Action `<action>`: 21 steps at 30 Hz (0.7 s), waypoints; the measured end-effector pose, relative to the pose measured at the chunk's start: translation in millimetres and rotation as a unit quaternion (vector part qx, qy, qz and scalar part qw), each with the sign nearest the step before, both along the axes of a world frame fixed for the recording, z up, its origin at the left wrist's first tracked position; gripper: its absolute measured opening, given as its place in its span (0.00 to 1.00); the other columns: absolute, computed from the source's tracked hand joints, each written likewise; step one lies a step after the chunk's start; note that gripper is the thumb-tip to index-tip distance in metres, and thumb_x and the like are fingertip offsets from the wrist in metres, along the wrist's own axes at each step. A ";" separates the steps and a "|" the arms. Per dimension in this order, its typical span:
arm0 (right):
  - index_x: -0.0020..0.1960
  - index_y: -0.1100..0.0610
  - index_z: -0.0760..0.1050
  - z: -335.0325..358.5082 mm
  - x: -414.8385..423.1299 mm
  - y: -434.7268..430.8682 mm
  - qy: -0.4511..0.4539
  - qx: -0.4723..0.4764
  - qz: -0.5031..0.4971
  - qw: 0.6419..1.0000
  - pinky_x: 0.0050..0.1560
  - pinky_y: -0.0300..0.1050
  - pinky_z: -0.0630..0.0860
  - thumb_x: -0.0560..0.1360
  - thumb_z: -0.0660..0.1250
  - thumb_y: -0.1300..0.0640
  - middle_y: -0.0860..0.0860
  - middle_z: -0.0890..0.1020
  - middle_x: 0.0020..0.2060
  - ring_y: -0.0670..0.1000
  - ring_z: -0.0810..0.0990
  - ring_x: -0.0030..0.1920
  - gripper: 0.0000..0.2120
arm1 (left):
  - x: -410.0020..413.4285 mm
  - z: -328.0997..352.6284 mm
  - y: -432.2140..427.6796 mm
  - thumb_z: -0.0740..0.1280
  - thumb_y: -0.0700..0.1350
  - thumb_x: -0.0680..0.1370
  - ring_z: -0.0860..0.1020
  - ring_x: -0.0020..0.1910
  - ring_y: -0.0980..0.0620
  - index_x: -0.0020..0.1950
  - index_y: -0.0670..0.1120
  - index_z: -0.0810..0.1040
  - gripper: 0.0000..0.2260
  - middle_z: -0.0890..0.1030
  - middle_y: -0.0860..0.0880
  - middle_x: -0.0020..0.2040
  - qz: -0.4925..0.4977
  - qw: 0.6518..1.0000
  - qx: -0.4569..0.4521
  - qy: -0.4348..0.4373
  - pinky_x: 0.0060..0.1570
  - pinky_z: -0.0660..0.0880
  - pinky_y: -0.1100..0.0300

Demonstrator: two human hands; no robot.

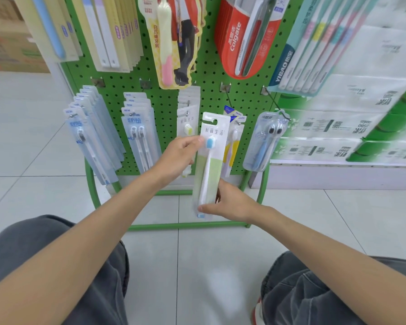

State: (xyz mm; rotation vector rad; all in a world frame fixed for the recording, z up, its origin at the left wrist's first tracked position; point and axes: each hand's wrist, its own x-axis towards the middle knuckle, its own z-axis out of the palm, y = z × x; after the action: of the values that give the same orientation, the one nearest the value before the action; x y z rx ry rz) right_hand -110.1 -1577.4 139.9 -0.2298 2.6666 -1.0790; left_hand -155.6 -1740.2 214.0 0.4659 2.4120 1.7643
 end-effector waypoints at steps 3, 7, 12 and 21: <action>0.65 0.49 0.66 4.0 0.6 -3.6 0.032 0.027 -0.010 0.999 0.40 0.41 0.73 0.70 0.72 0.44 0.44 0.77 0.39 0.44 0.77 0.39 0.27 | 1.1 1.3 0.3 0.57 0.51 0.84 0.76 0.40 0.65 0.48 0.55 0.76 0.09 0.77 0.61 0.41 -0.017 0.999 0.030 -0.026 0.51 0.77 0.61; 0.69 0.53 0.61 9.7 5.0 -9.4 0.065 0.116 0.004 0.991 0.42 0.52 0.78 0.73 0.69 0.43 0.48 0.78 0.36 0.52 0.79 0.40 0.31 | -2.4 -6.8 -0.5 0.72 0.57 0.74 0.78 0.52 0.55 0.70 0.52 0.70 0.27 0.75 0.52 0.56 -0.012 1.000 -0.011 -0.018 0.52 0.79 0.57; 0.76 0.53 0.54 6.0 6.7 -16.5 0.053 0.095 -0.012 0.994 0.45 0.53 0.78 0.73 0.71 0.44 0.47 0.80 0.36 0.52 0.80 0.42 0.40 | -3.1 -10.9 2.8 0.70 0.42 0.77 0.80 0.55 0.48 0.73 0.52 0.65 0.27 0.75 0.48 0.60 0.001 0.998 0.043 -0.040 0.55 0.80 0.49; 0.70 0.51 0.62 3.4 0.5 -5.0 0.044 0.065 -0.027 0.997 0.44 0.52 0.77 0.73 0.72 0.52 0.48 0.79 0.36 0.48 0.78 0.37 0.29 | -7.3 -7.7 -4.5 0.59 0.33 0.81 0.80 0.57 0.52 0.55 0.58 0.76 0.19 0.82 0.56 0.53 0.030 0.997 0.070 -0.011 0.58 0.78 0.49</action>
State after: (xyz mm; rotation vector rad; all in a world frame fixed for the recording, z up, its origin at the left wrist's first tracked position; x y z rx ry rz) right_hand -109.6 -1582.5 143.4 -0.1861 2.8246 -0.9261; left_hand -162.9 -1744.7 206.3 0.3900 2.3202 1.9628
